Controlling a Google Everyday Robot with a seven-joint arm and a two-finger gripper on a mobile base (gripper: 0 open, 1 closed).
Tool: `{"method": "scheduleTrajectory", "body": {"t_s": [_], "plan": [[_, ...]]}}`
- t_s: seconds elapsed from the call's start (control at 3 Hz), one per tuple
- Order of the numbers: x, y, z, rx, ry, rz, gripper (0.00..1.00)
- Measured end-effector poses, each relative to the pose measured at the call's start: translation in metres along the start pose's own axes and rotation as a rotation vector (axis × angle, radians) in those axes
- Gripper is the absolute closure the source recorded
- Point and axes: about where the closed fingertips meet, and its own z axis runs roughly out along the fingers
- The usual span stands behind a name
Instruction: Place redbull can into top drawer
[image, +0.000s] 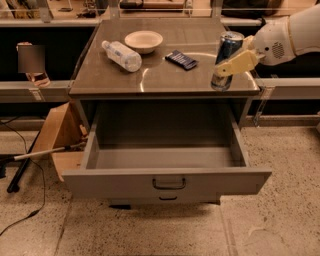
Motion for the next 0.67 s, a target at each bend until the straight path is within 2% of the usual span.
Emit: {"method": "scheduleTrajectory", "body": {"t_s": [0.33, 0.67], "plan": [[0.014, 0.014, -0.010, 0.119, 0.066, -0.060, 1.00], [0.051, 0.017, 0.008, 0.209, 0.126, -0.064, 1.00]]}}
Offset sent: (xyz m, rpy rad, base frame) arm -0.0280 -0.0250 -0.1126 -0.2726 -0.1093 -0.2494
